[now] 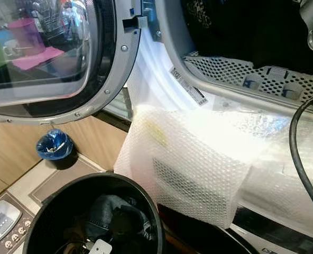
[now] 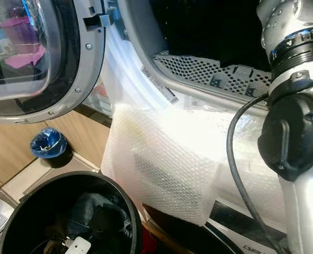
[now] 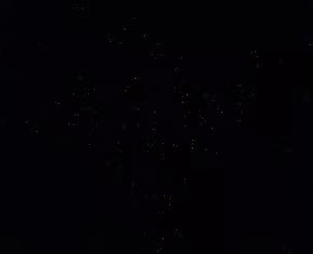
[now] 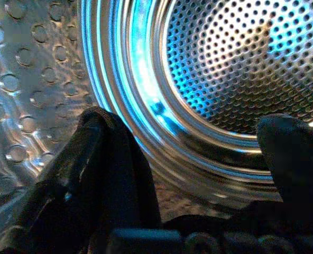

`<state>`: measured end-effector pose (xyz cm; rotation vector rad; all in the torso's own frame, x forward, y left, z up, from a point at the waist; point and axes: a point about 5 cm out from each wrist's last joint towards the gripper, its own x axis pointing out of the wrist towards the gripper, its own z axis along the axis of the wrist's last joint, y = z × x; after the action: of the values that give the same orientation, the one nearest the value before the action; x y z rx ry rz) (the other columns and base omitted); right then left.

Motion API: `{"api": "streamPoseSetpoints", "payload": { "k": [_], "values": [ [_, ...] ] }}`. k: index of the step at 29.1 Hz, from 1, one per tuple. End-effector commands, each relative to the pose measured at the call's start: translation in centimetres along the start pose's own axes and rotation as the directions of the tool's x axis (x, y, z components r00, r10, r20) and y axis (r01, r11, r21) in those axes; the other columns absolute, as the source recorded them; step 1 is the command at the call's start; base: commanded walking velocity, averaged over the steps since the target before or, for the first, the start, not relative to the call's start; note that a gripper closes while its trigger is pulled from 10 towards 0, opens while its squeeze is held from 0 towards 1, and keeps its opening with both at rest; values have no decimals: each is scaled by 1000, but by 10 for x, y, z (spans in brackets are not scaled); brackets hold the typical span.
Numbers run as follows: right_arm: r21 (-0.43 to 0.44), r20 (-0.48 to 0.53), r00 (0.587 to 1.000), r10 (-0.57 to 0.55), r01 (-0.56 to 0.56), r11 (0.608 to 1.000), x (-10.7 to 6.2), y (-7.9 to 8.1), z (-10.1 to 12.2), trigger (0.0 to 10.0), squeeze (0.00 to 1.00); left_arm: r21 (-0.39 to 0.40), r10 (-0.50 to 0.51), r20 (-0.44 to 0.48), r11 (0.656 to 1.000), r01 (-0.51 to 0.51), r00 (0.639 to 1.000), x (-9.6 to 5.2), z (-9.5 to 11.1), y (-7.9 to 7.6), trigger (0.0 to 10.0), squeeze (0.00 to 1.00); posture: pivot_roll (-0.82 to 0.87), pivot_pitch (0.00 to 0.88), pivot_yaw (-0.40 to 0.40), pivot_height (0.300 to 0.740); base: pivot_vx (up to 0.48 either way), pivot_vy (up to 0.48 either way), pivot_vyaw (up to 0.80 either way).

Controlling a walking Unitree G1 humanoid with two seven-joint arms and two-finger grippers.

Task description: Clothes washing

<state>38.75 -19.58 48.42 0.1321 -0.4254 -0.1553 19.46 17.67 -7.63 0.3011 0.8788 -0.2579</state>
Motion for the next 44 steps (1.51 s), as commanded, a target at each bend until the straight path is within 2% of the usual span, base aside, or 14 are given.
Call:
{"api": "streamPoseSetpoints", "payload": {
  "k": [1,8,15,20,24,29,30,32,33,36,39,41,43,44],
  "values": [
    [-51,18,1000,-5,6,999,0,4,5,10000,0,-14,-23,-33,1000,22,999,-2,-11,-6,10000,0,-148,108,38,740,0,0,0],
    [-138,-21,1000,20,-22,990,0,9,-10,10000,0,-11,-31,-34,999,31,999,-1,-10,-9,10000,0,-159,111,39,740,0,0,0],
    [-229,-60,998,-25,10,973,0,-11,-25,10000,0,-9,-54,-46,999,53,997,-2,-13,-16,10000,0,-181,114,31,740,0,0,0],
    [-205,-68,997,-41,26,978,-1,-22,-20,10000,0,-5,-63,-52,998,63,997,-2,-15,-19,10000,0,-202,119,14,740,0,0,0],
    [-143,-46,997,-69,61,988,-5,-29,-3,10000,0,-15,-67,-53,998,67,996,-1,-15,-23,10000,0,-223,127,-11,740,0,0,0],
    [-92,-65,997,-35,29,995,-22,-27,1,10000,0,-18,-76,-59,997,75,995,-1,-17,-29,10000,0,-242,134,-30,740,0,0,0],
    [-58,-99,995,29,-35,998,-39,-22,0,10000,0,-24,-80,-60,997,79,995,-1,-17,-31,10000,0,-261,141,-35,740,0,0,0],
    [-44,-116,991,63,-68,997,-45,-19,-1,10000,0,-25,-82,-60,996,81,995,-1,-17,-32,10000,0,-261,141,-35,740,0,0,0],
    [-11,-167,971,173,-177,984,-58,-11,-6,10000,0,-25,-89,-62,996,87,994,-1,-16,-35,10000,0,-266,145,-40,740,0,0,0],
    [14,-177,964,200,-200,980,-77,-8,-8,10000,0,-28,-90,-60,996,89,994,-1,-15,-36,10000,0,-269,145,-38,740,0,0,0],
    [-42,-205,962,178,-191,981,-88,-12,-13,10000,0,-30,-88,-59,996,86,994,0,-15,-36,10000,0,-271,145,-43,740,0,0,0],
    [-81,-229,970,79,-100,992,-96,-23,-25,10000,0,-33,-84,-59,996,82,995,-1,-15,-34,10000,0,-271,146,-44,740,0,0,0],
    [-90,-245,968,47,-71,993,-101,-28,-28,10000,0,-34,-83,-59,996,81,995,-1,-15,-34,10000,0,-268,147,-46,740,0,0,0],
    [-156,-238,971,-28,-10,988,-102,-35,-36,10000,0,-35,-80,-59,996,78,995,-1,-15,-33,10000,0,-264,148,-46,740,0,0,0]
  ]
}}
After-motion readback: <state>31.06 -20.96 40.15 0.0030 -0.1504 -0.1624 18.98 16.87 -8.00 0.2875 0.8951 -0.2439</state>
